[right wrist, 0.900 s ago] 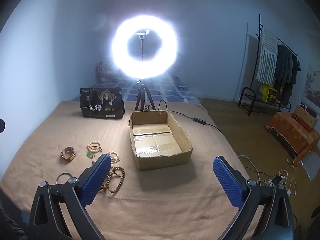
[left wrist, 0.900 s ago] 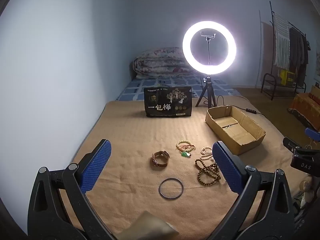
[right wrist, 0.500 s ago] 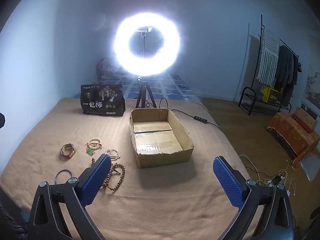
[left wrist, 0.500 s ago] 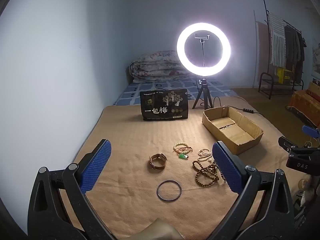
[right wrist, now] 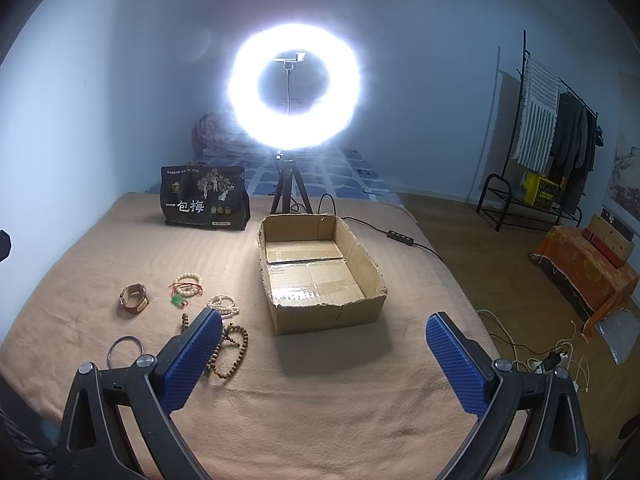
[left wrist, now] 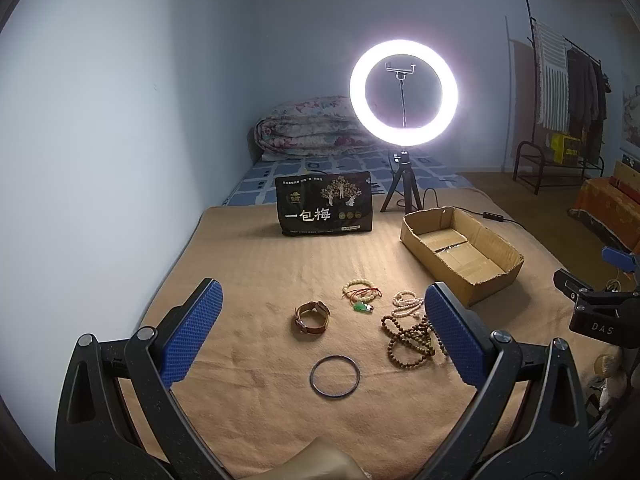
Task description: Organize jewelry
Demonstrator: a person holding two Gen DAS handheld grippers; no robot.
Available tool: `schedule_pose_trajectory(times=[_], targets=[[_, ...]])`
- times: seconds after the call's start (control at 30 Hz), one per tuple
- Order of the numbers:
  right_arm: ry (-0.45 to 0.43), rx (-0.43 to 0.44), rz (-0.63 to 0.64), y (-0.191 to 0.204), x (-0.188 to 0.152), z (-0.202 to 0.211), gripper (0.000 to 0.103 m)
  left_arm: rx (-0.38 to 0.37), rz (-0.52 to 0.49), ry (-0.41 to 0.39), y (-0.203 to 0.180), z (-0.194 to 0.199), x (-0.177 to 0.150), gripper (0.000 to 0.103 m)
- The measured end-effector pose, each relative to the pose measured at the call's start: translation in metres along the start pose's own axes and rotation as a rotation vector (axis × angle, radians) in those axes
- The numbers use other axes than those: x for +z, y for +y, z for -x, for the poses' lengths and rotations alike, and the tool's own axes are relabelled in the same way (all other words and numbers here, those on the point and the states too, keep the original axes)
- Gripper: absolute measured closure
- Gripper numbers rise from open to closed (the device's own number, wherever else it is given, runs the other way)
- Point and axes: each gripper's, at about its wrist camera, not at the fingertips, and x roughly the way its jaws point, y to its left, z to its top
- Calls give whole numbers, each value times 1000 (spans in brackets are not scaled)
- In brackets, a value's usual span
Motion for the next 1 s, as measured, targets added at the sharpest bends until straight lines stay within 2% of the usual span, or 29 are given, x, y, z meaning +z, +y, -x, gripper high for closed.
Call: schedule_pose_trajectory(times=[1.0], targets=[[5, 1, 8, 2, 0, 0, 0, -1, 0, 3, 0, -1, 1, 0]])
